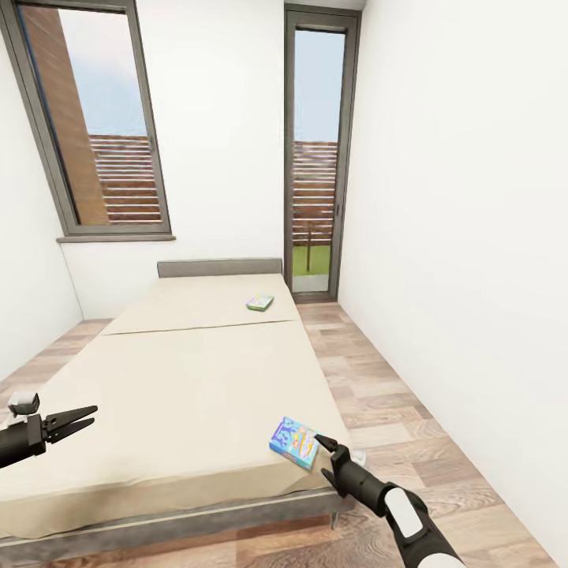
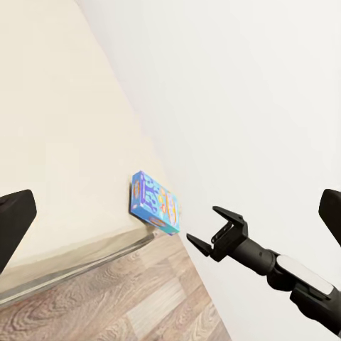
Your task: Put all the toys in the child's room - the three board games (two on the bed and one on the table), the two jigsaw puzzles on the table, and the tennis ball on the table - inside the toy box on the table in the child's room.
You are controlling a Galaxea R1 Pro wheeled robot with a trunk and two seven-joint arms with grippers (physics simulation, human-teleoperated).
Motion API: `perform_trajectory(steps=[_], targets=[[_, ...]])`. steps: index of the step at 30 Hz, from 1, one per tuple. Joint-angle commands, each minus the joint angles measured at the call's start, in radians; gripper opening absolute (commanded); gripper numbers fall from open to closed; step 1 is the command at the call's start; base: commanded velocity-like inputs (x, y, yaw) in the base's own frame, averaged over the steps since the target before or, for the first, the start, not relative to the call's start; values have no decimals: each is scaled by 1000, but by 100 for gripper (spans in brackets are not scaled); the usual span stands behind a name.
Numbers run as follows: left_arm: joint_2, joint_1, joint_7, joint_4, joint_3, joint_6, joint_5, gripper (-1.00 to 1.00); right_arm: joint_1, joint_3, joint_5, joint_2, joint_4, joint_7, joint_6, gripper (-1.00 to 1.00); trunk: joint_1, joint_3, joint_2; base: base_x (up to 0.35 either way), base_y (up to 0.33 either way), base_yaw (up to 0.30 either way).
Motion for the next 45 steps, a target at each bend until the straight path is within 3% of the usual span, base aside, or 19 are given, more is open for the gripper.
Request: perform_trajectory(steps=[1,6,17,22,28,45], targets=[[0,-1,-6,0,1,10,-6,100,-1,-11,-1,1,2,1,7,100,0,-1,-1,1,1,0],[0,-1,-6,0,1,10,-6,100,-1,-24,0,-2,16,1,7,100,0,-1,-1,0,0,0],[0,-1,-6,0,1,12,-6,100,-1,-28,1,-3,23,1,7,100,42,-36,-78,0,0,0],[0,-1,-6,0,1,12,-6,100,-1,-28,1,-2,23,1,7,100,42,-36,-78,0,0,0],[0,-1,-6,0,1,12,-6,100,-1,-28,1,-2,24,0,7,100,65,-54,-120,0,0,0],[0,-1,-6,0,1,9,-6,100,-1,-27,1,-1,24,0,7,100,65,-54,-120,47,26,0]])
